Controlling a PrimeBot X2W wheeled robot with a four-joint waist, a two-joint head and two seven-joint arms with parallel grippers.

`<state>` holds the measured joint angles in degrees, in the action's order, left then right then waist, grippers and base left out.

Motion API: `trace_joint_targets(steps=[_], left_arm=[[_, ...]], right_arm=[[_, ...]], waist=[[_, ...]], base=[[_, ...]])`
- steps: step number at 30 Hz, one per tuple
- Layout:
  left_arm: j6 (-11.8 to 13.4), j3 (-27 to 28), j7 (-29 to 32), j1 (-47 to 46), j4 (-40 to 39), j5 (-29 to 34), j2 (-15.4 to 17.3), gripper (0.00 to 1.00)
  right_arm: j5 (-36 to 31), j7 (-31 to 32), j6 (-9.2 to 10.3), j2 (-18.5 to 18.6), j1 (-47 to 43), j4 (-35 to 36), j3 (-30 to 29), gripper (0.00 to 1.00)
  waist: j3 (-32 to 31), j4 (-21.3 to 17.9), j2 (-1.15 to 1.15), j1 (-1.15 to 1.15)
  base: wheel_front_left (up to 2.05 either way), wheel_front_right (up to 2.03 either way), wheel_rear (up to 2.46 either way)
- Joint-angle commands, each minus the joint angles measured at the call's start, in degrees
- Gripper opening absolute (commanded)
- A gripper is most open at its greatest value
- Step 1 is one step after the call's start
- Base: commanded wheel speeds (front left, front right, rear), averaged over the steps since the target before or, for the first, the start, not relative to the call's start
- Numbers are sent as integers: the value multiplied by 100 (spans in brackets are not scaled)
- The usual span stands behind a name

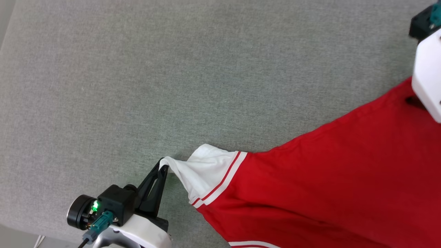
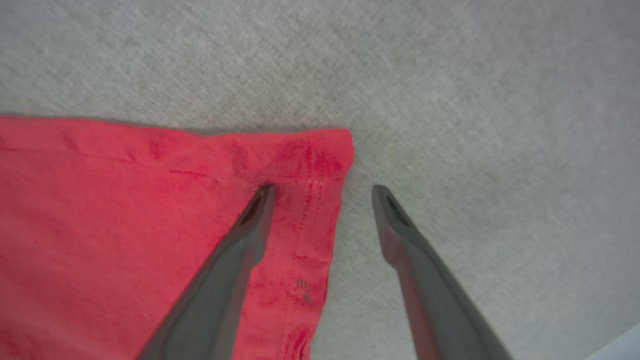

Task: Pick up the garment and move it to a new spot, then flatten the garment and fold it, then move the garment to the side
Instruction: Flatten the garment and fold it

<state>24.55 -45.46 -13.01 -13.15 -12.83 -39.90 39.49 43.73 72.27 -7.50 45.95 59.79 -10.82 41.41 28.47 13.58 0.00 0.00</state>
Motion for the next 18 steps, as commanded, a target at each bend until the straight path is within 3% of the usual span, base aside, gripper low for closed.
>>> trace_joint_targets(steps=[1, 6, 7, 8, 9, 18], left_arm=[[-23, 10, -33, -76, 29, 50, -26, 0], [-83, 3, -59, -158, 125, 48, -124, 0], [-95, 4, -62, -153, 146, 43, -128, 0], [-104, 9, -67, -153, 168, 36, -130, 0], [-108, 20, -74, -145, 186, 26, -124, 0], [-192, 121, -85, -289, 235, 55, 69, 0]], right_arm=[[38, -21, 2, -26, 48, -81, 123, 100], [276, -263, 2, -25, -153, -382, 586, 100], [298, -322, 2, -14, -167, -417, 666, 48], [312, -393, 2, 0, -159, -429, 744, 13], [337, -447, 2, 1, -139, -445, 812, 0], [705, -1905, 2, -54, 333, -531, 864, 0]], waist=[[117, 104, 0, 0], [171, 140, 0, 0], [164, 132, 0, 0], [148, 116, 0, 0], [122, 87, 0, 0], [-614, -267, 0, 0]], base=[[0, 0, 0], [0, 0, 0], [0, 0, 0], [0, 0, 0], [0, 0, 0], [0, 0, 0]])
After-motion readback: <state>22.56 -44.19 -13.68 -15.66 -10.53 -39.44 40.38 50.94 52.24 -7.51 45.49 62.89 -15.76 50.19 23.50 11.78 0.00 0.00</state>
